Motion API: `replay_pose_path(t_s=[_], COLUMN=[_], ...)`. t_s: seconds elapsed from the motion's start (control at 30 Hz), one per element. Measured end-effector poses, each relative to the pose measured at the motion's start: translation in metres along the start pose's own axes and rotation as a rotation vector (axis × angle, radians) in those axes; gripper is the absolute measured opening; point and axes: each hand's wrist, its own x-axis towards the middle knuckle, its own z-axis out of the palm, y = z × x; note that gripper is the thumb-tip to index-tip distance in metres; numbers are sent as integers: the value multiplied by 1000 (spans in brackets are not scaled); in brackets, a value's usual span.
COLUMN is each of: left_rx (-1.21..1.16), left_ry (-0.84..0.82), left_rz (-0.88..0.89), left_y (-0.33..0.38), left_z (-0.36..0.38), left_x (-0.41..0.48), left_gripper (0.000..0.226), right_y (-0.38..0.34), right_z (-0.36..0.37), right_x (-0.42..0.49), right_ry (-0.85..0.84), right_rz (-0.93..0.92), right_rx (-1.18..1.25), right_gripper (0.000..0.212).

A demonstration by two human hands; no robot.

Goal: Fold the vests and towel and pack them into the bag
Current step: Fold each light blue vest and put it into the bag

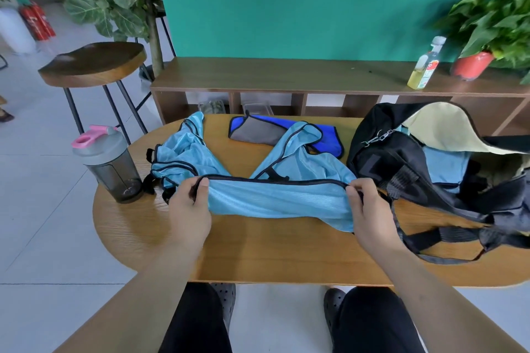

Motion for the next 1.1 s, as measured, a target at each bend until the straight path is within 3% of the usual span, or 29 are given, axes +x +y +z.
replay_pose_path(t_s=[0.2,0.43,0.63,0.8,1.1], left_rx=[54,160,127,143,272], left_ry=[-16,70,26,47,-33], left_rz=[136,338,528,706,710], left_y=[58,111,171,223,222], left_z=[-17,-43,-60,-73,-84], left_x=[27,72,92,102,95], left_gripper=[20,21,12,5,7], right_y=[-32,-62,-102,-135,-125], right_z=[-40,-81,-121,-153,-159], right_x=[21,63,101,127,120], right_ry=[-10,145,285,416,346], right_rz=[-152,-233,-183,-246,-172], right_rx=[28,0,223,329,351], right_gripper=[19,33,21,13,20])
